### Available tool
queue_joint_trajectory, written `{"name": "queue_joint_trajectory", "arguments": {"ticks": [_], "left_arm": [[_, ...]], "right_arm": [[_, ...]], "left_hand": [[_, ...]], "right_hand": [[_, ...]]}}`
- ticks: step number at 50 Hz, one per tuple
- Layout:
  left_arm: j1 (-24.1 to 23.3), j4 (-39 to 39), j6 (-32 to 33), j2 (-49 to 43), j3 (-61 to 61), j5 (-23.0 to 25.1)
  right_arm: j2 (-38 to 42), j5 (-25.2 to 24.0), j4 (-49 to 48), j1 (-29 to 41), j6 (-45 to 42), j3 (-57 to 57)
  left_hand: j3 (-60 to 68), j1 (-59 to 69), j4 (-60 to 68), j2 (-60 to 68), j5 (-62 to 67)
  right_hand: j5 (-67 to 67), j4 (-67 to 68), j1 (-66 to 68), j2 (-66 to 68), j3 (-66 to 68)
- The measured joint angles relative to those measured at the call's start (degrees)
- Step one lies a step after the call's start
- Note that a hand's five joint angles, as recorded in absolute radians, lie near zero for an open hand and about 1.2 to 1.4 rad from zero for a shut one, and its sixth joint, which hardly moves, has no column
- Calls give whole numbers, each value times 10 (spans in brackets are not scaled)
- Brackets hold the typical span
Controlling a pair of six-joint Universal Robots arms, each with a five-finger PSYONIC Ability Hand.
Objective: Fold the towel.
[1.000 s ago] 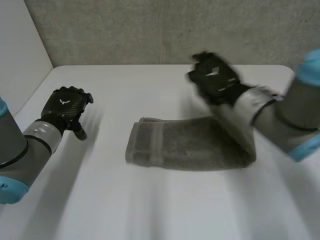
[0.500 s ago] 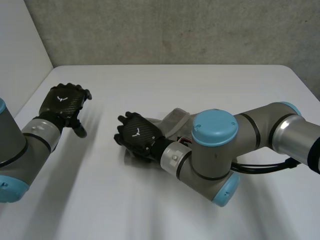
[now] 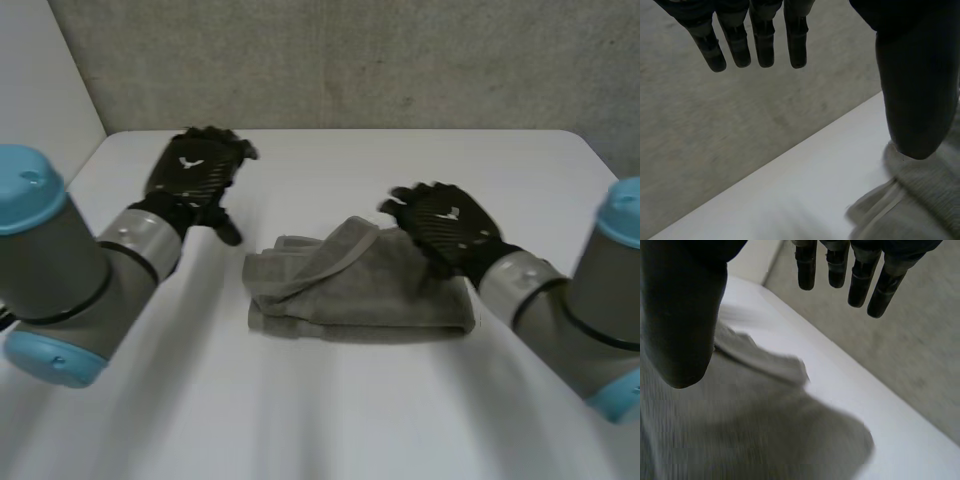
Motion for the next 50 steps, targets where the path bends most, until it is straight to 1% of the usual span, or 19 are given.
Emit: {"name": "queue_joint_trajectory", "arguments": {"ticks": [6, 13, 17, 23, 27, 32, 34, 38, 43, 47, 50], "left_arm": [[-60, -29, -27, -71, 69, 3], [-93, -89, -66, -159, 147, 6], [-98, -105, -81, -197, 180, 7], [-99, -108, -85, -249, 218, 2], [-99, -106, -84, -275, 238, -11], [-96, -101, -82, -297, 258, -41], [-94, -99, -81, -303, 262, -55], [-90, -96, -78, -308, 263, -76], [-74, -95, -67, -304, 250, -99], [-55, -95, -61, -291, 231, -106], [-43, -95, -59, -279, 216, -108]], "right_arm": [[-16, 0, 0, -61, -7, 69], [-7, -4, -4, -88, -27, 106], [2, -5, -6, -90, -36, 112], [16, -5, -9, -89, -39, 112], [25, -5, -18, -86, -39, 112], [36, -6, -33, -84, -39, 115], [41, -6, -40, -83, -39, 117], [48, -8, -48, -83, -39, 118], [52, -10, -52, -83, -40, 118], [53, -11, -52, -83, -40, 117], [52, -12, -51, -83, -40, 117]], "left_hand": [[0, 0, 0, 0, 8], [0, 0, 0, 1, 19], [0, 1, 0, 17, 36], [0, 1, 0, 27, 46], [0, 1, 0, 28, 48], [0, 1, 0, 29, 49], [0, 1, 0, 29, 49], [0, 1, 0, 29, 49], [0, 1, 0, 29, 49], [0, 1, 0, 29, 48], [0, 1, 0, 29, 48]], "right_hand": [[0, 0, 0, 0, 0], [0, 0, 0, 0, 0], [0, 0, 0, 0, 0], [0, 0, 0, 0, 0], [0, 0, 0, 0, 0], [9, 0, 9, 6, 0], [50, 0, 36, 39, 0], [154, 0, 139, 149, 0], [341, 0, 334, 337, 0], [410, 0, 393, 396, 0], [425, 0, 404, 408, 0]]}}
